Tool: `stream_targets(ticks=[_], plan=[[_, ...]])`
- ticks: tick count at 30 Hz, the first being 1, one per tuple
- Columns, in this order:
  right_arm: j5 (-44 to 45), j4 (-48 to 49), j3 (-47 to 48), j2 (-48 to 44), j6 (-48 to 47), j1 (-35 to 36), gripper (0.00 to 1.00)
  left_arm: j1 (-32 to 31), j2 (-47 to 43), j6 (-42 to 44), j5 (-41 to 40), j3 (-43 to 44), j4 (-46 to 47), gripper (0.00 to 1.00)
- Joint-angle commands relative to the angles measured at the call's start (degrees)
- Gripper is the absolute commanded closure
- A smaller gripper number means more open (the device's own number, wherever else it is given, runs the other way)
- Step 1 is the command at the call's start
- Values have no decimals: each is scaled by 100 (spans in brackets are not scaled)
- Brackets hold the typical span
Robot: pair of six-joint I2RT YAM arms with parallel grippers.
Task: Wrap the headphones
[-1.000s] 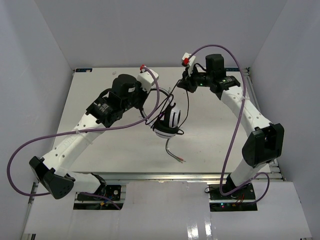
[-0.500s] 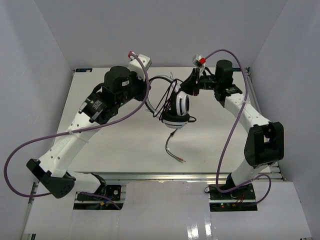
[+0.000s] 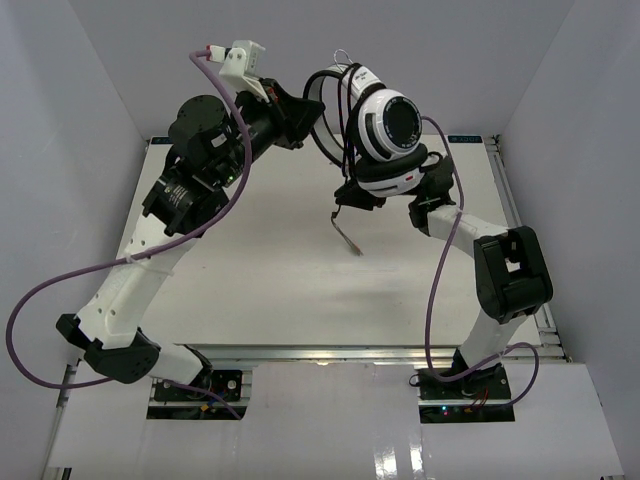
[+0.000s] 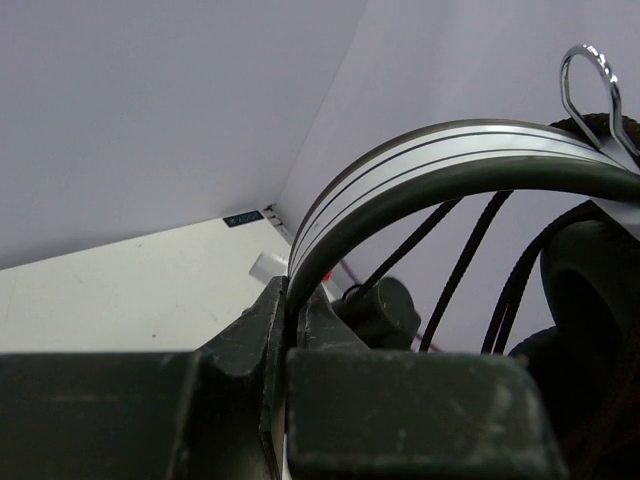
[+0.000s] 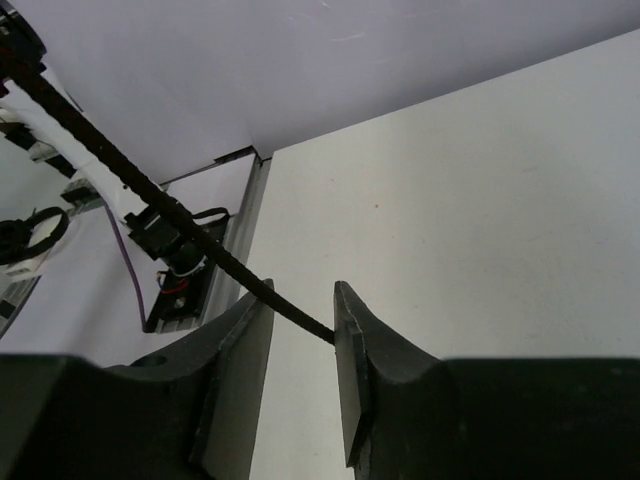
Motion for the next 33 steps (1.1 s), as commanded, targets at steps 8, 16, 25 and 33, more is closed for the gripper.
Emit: stream_targets(ticks=[8, 16, 25, 33], plan=[[26, 937, -380, -9, 147, 648, 57, -24, 126, -790, -565, 718, 872, 100], [-11, 671, -829, -465, -328, 734, 80, -24, -184, -486, -1805, 452, 865, 100], [2475, -5006, -845, -2440, -5273, 1610, 92, 1, -594, 280, -3997, -881, 1771, 100], [5357, -7546, 421, -2836, -7531, 2593, 92, 314, 509, 1127, -4389, -774, 1239, 100]])
